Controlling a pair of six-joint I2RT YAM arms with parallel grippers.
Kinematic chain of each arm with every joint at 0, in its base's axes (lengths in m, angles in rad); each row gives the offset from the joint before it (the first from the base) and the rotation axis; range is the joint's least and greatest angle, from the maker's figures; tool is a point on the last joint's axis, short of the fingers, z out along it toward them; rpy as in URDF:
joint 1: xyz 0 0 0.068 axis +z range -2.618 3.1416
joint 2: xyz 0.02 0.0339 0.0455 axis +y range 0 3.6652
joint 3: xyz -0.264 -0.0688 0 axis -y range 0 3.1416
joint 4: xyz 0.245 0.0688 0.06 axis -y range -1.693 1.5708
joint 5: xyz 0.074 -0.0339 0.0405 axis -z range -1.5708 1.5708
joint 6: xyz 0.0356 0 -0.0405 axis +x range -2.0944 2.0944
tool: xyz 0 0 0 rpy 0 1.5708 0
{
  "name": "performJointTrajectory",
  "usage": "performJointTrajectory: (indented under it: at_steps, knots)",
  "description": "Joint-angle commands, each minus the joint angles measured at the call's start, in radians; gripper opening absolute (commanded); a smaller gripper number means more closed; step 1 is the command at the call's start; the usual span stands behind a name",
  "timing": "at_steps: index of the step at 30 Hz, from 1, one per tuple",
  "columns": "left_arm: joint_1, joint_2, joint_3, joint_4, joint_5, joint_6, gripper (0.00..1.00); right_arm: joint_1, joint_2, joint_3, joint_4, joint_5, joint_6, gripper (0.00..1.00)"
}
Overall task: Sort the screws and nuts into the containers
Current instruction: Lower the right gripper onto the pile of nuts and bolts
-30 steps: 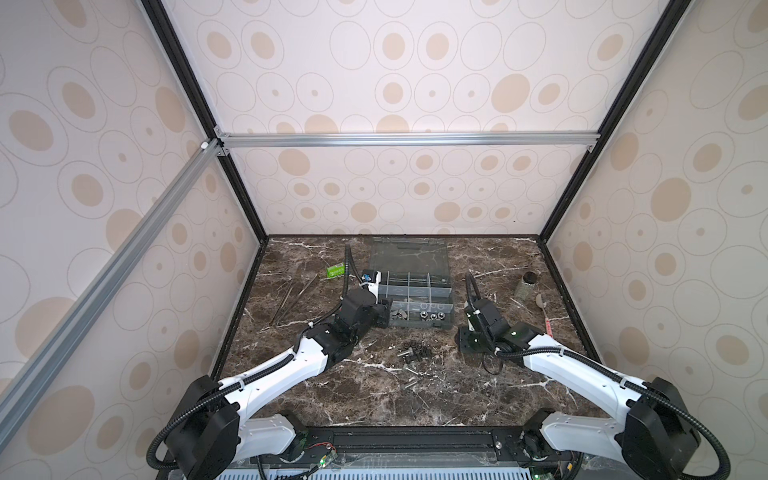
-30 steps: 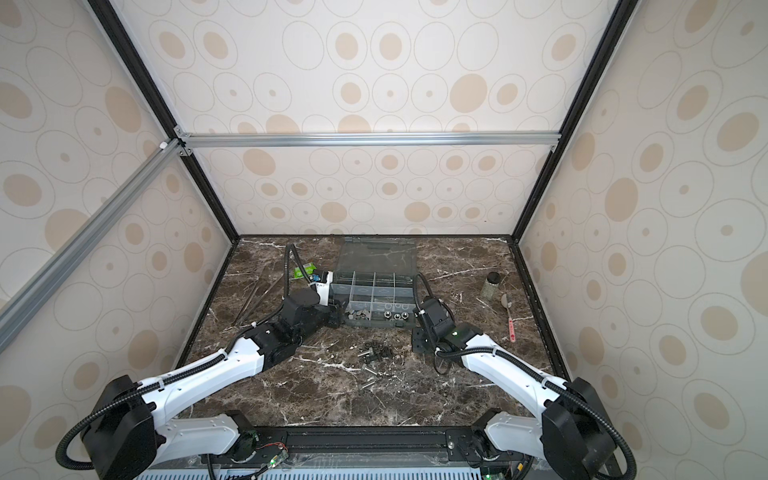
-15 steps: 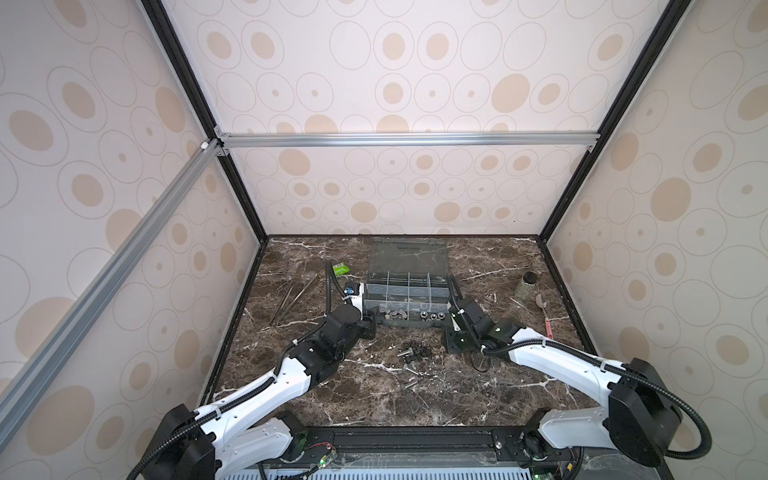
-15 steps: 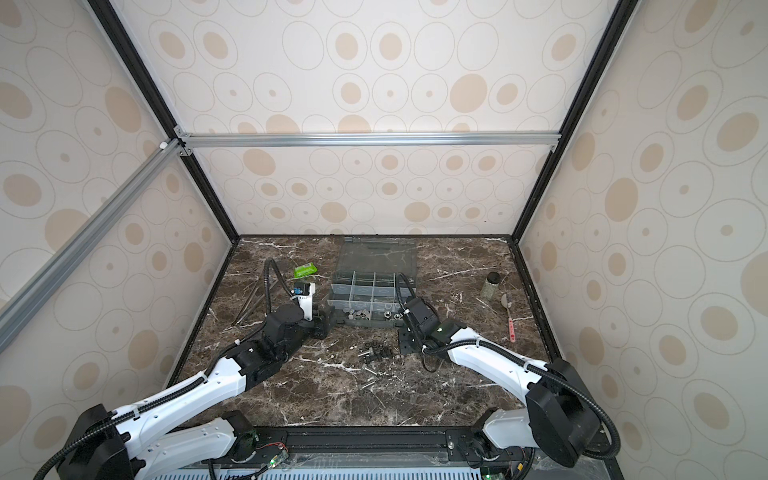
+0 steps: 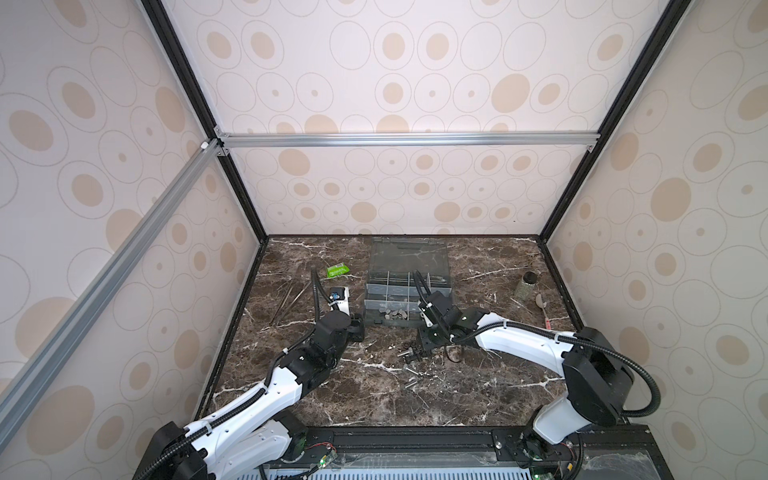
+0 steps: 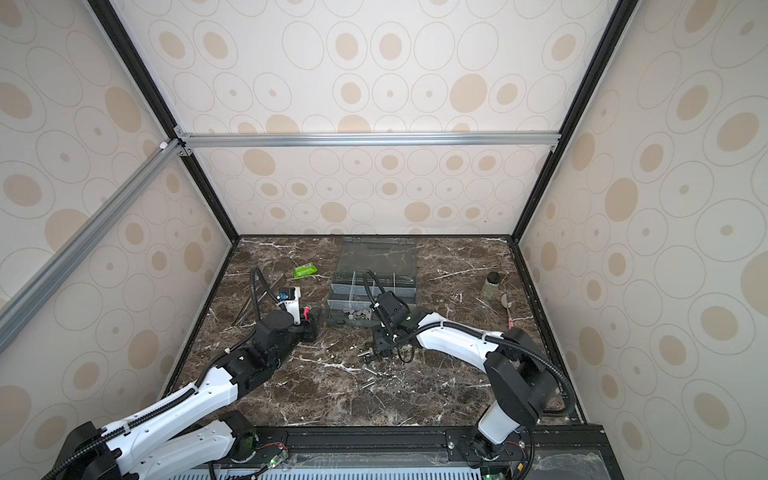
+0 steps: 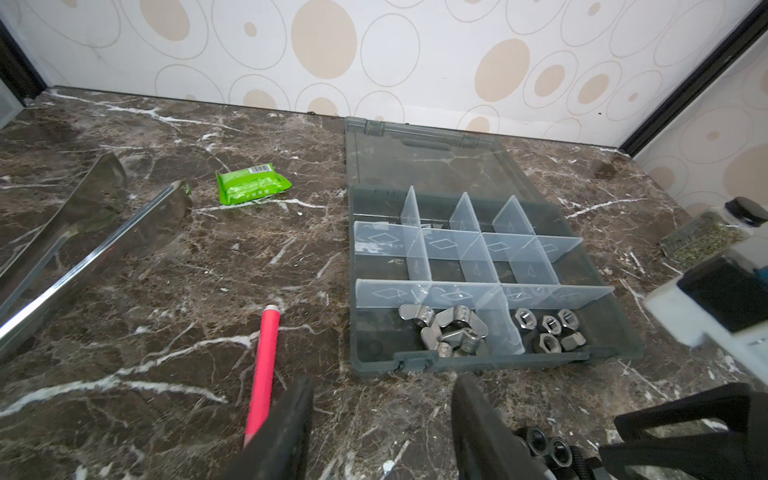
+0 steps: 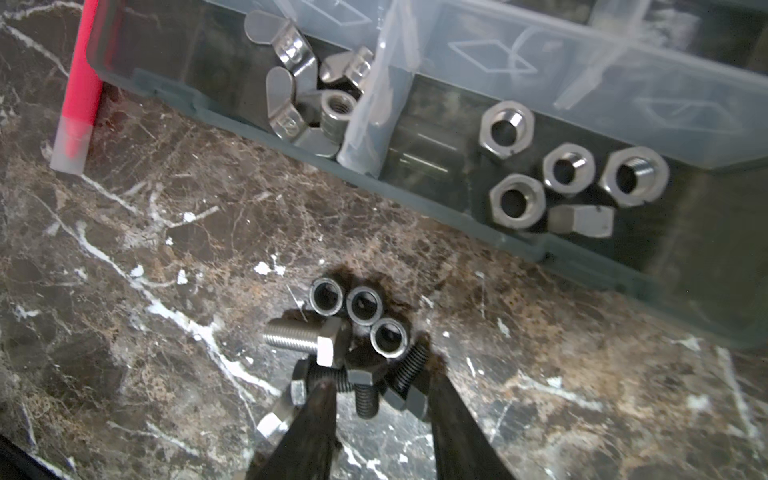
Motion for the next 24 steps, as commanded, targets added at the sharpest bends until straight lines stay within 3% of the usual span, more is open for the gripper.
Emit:
performJointTrajectory:
  at_steps: [1, 24]
  knots:
    - [0.024, -0.032, -0.017, -0.008, -0.006, -0.034, 0.54, 0.018, 0.040, 0.043, -0.008, -0.013, -0.011, 0.40]
    - [0.112, -0.063, -0.115, 0.031, 0.098, -0.085, 0.55, 0.073, 0.188, 0.166, -0.111, -0.007, 0.004, 0.31]
